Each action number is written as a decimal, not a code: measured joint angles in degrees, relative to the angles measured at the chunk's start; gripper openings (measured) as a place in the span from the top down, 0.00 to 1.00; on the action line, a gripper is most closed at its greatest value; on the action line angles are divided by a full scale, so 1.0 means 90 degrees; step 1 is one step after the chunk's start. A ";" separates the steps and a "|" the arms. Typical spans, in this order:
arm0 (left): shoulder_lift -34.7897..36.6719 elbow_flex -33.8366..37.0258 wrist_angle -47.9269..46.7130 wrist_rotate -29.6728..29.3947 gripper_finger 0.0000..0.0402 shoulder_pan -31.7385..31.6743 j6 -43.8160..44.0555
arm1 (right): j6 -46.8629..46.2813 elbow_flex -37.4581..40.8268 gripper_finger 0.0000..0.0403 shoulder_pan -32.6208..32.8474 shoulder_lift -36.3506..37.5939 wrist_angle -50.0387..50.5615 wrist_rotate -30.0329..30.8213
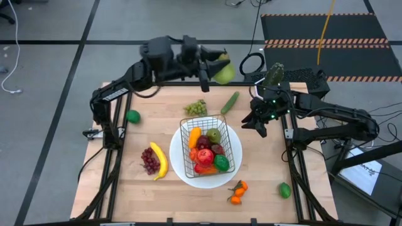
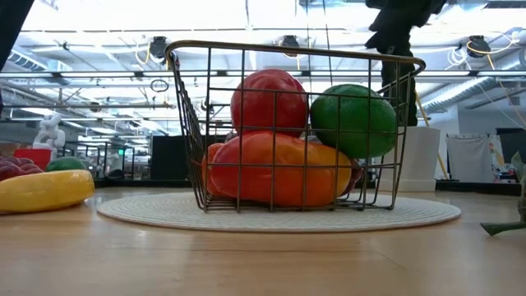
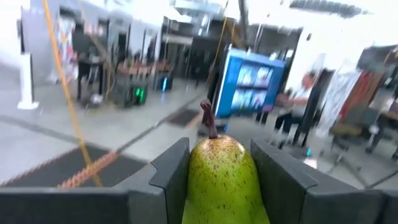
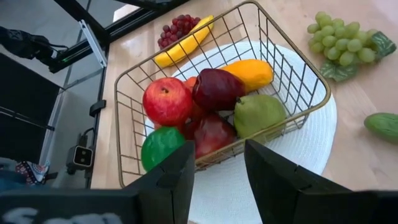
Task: Build produce basket
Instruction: Put the green pear into the black wire basket
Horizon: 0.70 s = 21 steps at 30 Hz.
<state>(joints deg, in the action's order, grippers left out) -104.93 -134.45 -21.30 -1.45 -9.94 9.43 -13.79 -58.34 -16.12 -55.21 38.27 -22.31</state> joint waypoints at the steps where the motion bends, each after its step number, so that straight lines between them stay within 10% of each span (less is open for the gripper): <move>1: 0.0038 -0.0002 0.0142 0.0000 0.60 0.0029 -0.0007 | -0.0006 0.0001 0.66 -0.0005 0.0066 0.0045 -0.0001; 21: 0.0475 -0.0002 0.0528 0.0824 0.60 0.0342 -0.1595 | -0.1107 0.0000 0.66 -0.0007 0.1305 -0.0055 0.0513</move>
<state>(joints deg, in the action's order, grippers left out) -100.66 -134.47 -16.56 5.96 -6.86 -4.93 -23.75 -58.35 -16.19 -43.46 37.77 -17.69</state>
